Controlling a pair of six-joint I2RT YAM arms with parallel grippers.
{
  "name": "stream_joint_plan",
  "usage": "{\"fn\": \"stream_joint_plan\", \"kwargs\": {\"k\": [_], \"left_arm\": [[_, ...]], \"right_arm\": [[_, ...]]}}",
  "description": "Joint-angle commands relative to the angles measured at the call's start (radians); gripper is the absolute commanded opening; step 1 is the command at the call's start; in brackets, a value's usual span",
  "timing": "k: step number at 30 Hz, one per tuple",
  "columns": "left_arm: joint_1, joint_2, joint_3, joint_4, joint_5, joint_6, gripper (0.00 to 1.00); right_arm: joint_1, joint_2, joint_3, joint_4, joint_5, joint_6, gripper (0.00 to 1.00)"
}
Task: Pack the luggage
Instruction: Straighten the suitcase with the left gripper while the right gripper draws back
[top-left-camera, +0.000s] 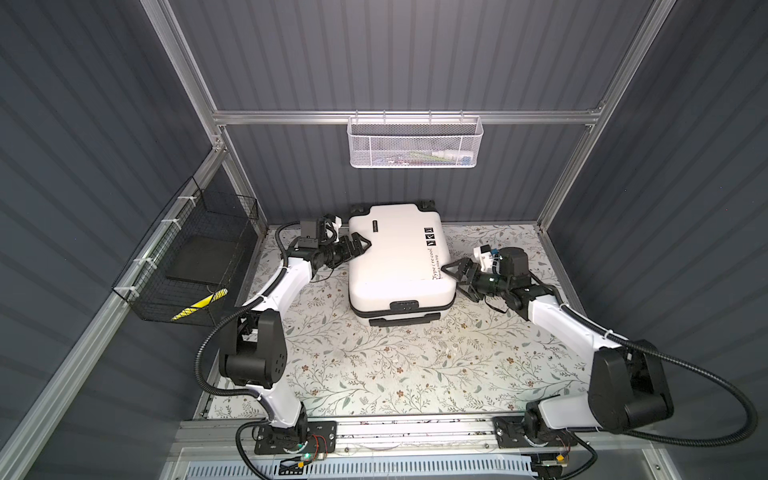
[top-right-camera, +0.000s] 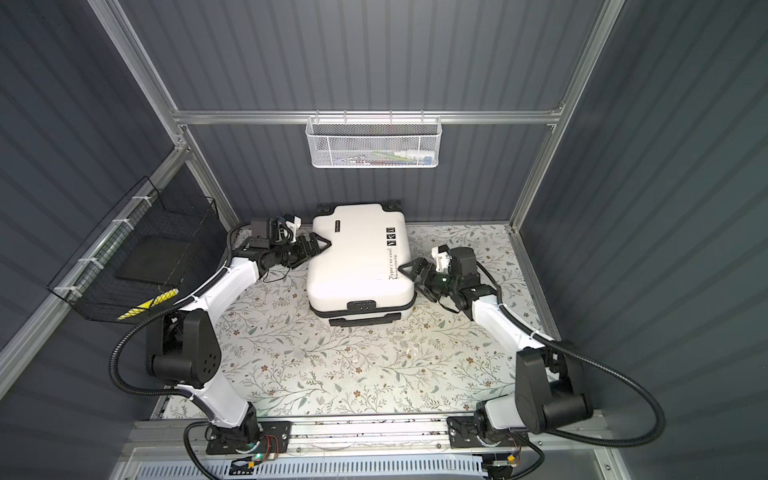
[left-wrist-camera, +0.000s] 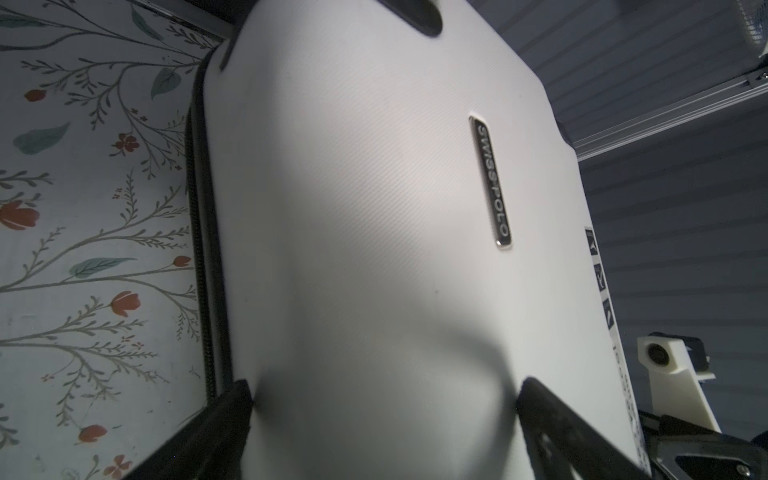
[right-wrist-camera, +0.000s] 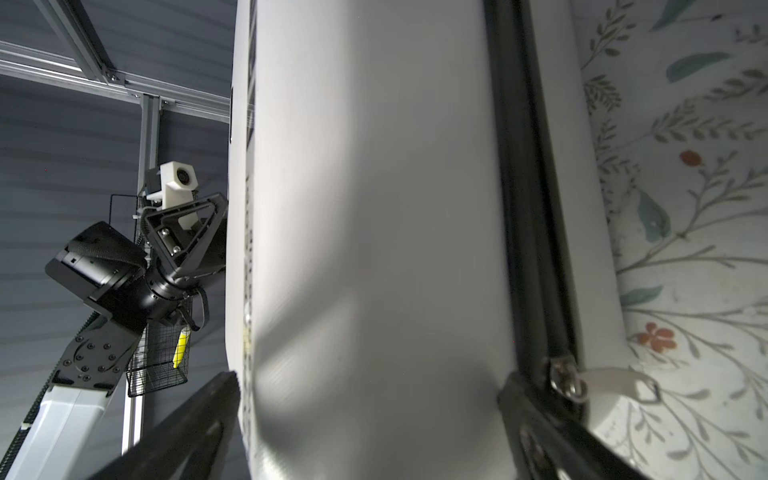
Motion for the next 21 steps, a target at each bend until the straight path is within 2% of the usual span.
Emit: {"fn": "stream_joint_plan", "kwargs": {"k": [1,5,8,10,12,17,21], "left_arm": [[-0.025,-0.004,0.03,-0.019,0.081,0.025,1.0],[-0.025,0.008,0.031,-0.001,0.106,0.008,1.0],[-0.026,0.013,0.031,0.032,0.127,-0.023,1.0],[-0.028,0.012,0.027,0.059,0.137,-0.046,1.0],[-0.031,0.012,0.023,0.07,0.143,-0.055,1.0],[-0.055,0.009,0.024,0.078,0.14,-0.065,1.0],[-0.075,0.015,0.031,0.079,0.131,-0.074,1.0]], "right_arm": [[0.012,-0.116,-0.007,-0.138,0.085,-0.081,0.99],[0.009,-0.233,-0.021,-0.261,0.24,-0.154,0.99],[0.005,-0.306,-0.02,-0.34,0.372,-0.167,0.99],[-0.007,-0.331,-0.014,-0.387,0.416,-0.173,0.99],[-0.03,-0.348,-0.012,-0.405,0.398,-0.175,0.99],[-0.092,-0.376,-0.041,-0.395,0.249,-0.201,0.99],[-0.119,-0.386,-0.075,-0.376,0.212,-0.198,0.99]]}}
